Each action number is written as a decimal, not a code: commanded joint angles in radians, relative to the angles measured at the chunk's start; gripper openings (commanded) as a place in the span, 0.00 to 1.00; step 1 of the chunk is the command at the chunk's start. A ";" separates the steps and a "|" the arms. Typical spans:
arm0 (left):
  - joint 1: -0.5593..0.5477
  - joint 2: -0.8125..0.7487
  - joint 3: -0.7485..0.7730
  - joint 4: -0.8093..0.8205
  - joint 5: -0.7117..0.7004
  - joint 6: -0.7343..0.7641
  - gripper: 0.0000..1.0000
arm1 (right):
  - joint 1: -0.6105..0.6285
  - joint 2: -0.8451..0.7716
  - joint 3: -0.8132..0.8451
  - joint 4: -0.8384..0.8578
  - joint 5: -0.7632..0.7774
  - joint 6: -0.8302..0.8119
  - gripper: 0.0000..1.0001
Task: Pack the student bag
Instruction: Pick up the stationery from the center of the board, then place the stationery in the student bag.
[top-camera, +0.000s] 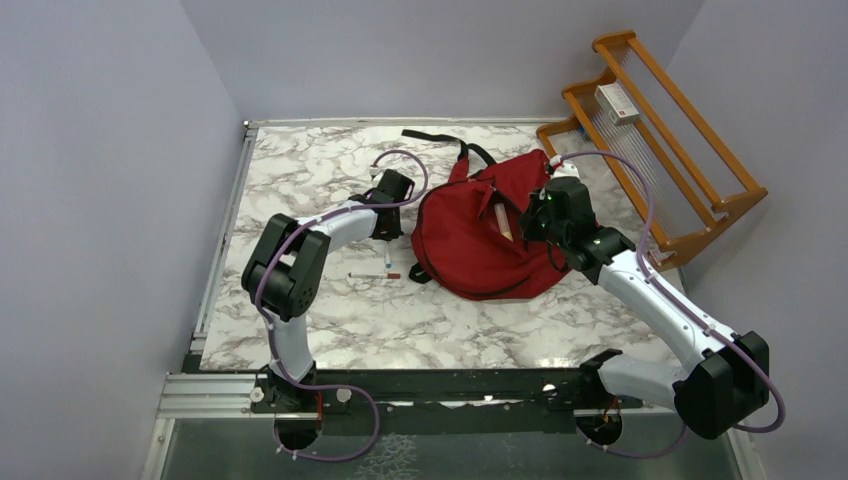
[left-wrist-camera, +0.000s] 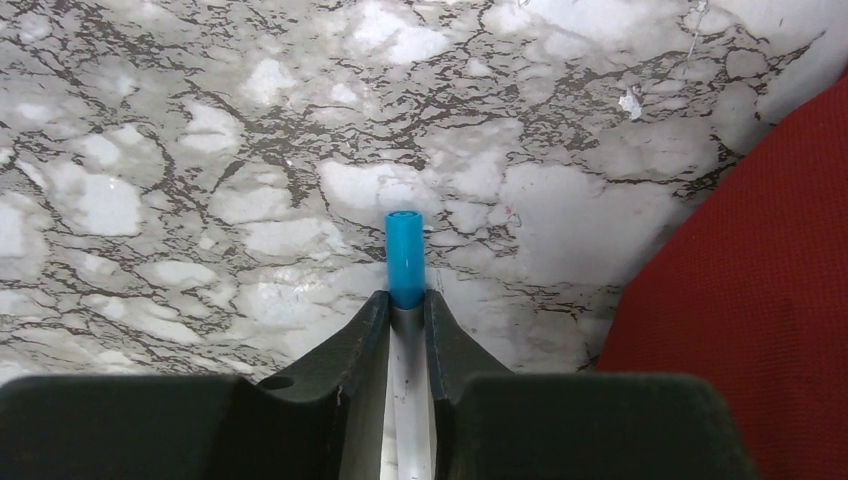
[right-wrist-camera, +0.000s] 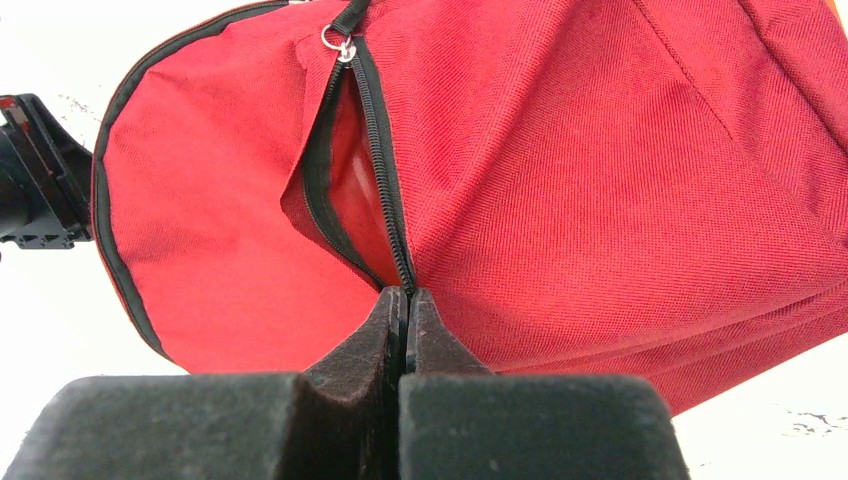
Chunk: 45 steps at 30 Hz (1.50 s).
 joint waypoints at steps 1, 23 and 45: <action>0.006 0.063 -0.052 -0.128 -0.028 0.052 0.14 | 0.008 -0.002 -0.012 -0.002 -0.008 0.005 0.00; 0.007 -0.351 0.009 0.083 0.303 0.040 0.00 | 0.008 0.009 0.054 -0.016 0.054 -0.045 0.01; -0.203 -0.090 0.163 0.376 0.740 -0.345 0.00 | 0.008 -0.005 0.075 -0.036 0.060 -0.022 0.01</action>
